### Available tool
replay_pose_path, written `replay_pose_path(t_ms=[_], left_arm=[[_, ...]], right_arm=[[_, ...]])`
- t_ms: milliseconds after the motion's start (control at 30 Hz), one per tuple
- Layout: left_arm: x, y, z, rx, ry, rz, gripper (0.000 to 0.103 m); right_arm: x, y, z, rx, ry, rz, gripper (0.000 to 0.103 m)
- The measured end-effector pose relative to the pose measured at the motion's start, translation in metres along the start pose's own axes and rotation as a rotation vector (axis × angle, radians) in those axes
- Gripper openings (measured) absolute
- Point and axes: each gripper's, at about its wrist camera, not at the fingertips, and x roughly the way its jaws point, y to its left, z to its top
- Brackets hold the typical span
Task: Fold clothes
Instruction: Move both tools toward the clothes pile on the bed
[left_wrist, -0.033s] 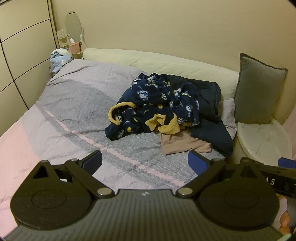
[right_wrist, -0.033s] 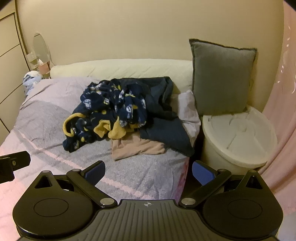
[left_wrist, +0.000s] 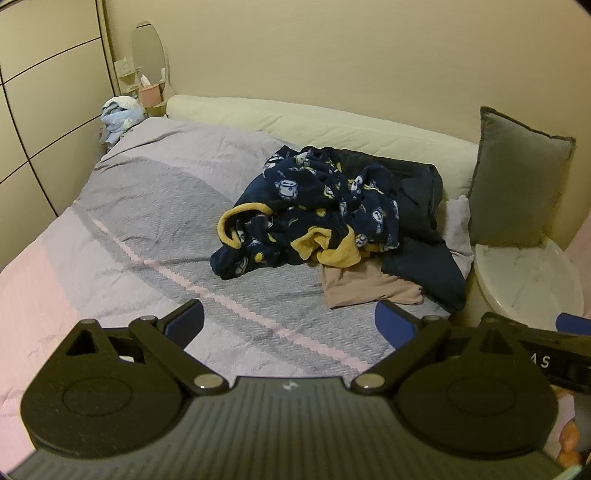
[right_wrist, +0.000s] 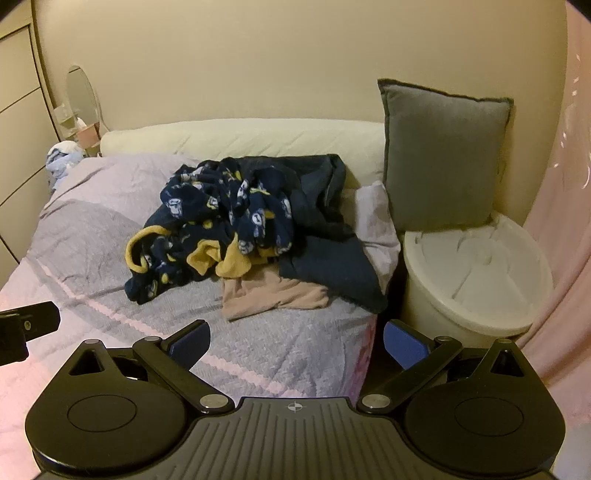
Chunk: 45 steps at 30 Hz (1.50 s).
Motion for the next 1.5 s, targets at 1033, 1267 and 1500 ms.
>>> replay_pose_path(t_ms=[1033, 1267, 1500], left_arm=[[-0.002, 0.012, 0.010, 0.044, -0.012, -0.023, 0.098], [0.002, 0.020, 0.013, 0.045, -0.012, -0.039, 0.098], [0.012, 0.030, 0.016, 0.033, -0.002, -0.044, 0.098]], right_arm=[[-0.005, 0.007, 0.023, -0.002, -0.074, -0.023, 0.103], [-0.004, 0.015, 0.024, 0.001, -0.086, -0.037, 0.103], [0.000, 0.023, 0.026, -0.006, -0.091, -0.038, 0.103]])
